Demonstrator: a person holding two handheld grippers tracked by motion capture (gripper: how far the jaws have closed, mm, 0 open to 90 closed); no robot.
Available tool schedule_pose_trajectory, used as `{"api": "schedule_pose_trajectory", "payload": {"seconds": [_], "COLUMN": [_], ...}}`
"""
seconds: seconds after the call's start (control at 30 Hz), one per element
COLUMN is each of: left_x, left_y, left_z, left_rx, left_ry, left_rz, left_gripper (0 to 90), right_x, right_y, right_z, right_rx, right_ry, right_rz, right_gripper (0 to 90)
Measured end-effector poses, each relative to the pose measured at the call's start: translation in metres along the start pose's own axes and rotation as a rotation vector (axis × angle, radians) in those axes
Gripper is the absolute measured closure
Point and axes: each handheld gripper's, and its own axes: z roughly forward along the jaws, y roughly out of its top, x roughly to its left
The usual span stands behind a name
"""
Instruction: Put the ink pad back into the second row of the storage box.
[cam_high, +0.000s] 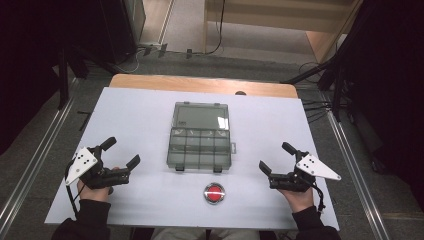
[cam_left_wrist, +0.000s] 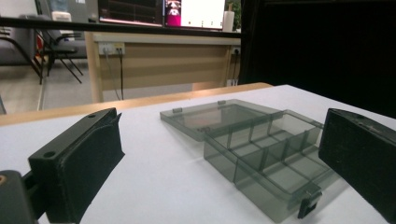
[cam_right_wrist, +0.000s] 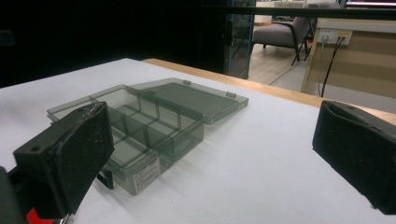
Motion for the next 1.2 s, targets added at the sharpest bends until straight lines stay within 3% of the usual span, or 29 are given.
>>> {"api": "schedule_pose_trajectory", "payload": {"seconds": [0.5,1.2], "left_x": [-0.004,-0.006], "left_y": [-0.002,-0.003], "left_z": [0.005,0.007], "left_rx": [0.011,0.039], "left_ry": [-0.024,-0.024], "left_rz": [-0.012,-0.009], "left_gripper": [0.0,0.0], "right_x": [0.004,0.016], "right_y": [-0.006,-0.012], "right_z": [-0.003,0.008], "right_rx": [0.045,0.132], "right_ry": [0.011,0.094], "right_rz": [-0.005,-0.035], "right_gripper": [0.0,0.0]}}
